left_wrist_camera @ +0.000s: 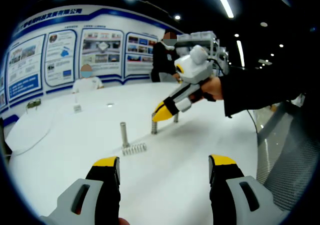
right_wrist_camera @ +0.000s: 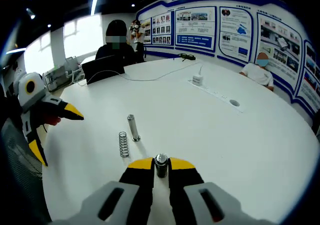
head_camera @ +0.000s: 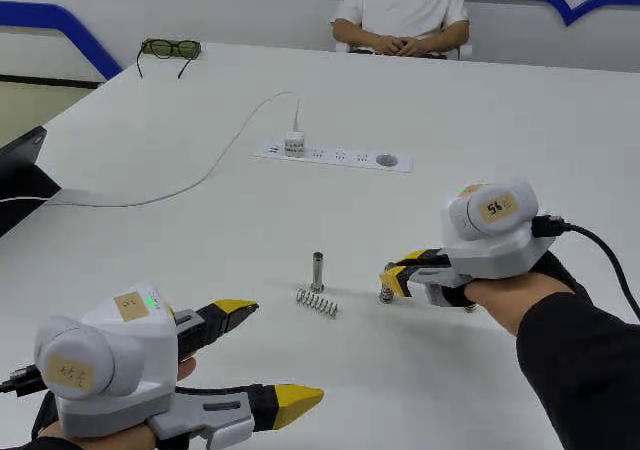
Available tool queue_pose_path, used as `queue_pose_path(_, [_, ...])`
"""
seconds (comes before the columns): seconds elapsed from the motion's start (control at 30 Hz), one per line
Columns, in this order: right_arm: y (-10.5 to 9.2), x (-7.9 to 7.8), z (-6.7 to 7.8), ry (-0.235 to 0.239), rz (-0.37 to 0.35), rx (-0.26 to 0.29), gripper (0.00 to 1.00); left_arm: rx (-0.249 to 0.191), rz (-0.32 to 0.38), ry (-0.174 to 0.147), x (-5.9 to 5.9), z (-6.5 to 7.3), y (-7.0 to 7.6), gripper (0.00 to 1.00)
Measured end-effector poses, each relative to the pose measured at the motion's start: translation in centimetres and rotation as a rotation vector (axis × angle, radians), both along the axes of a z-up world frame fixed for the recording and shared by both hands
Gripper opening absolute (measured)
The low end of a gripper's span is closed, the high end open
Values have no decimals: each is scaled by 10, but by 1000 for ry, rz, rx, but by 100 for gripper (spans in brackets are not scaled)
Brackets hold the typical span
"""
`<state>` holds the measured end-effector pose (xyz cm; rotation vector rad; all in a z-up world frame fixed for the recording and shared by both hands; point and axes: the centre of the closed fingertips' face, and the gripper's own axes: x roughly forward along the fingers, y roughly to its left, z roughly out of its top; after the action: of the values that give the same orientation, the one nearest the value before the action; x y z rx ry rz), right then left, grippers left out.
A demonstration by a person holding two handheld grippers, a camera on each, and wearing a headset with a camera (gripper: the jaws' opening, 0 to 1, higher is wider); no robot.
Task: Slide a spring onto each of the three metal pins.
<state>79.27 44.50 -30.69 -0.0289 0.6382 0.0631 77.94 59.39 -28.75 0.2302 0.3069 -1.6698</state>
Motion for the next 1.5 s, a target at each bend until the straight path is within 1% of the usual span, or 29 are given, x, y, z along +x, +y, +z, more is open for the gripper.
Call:
queue_pose_path(0.3, [1, -2, -1, 2, -2, 1, 13, -1, -1, -1, 0, 0, 0, 74])
queue_pose_path(0.7, [0, -12, -6, 12, -16, 7, 13, -7, 1, -1, 0, 1, 0, 74])
queue_pose_path(0.9, [3, -17, -8, 15, -18, 8, 13, -12, 2, -1, 0, 2, 0, 74])
queue_pose_path(1.23, [10, -20, -7, 14, -11, 6, 13, -18, 2, -2, 0, 4, -1, 73])
queue_pose_path(1.5, [20, -22, -9, 18, 5, 8, 13, -19, 0, -4, -1, 4, -1, 73])
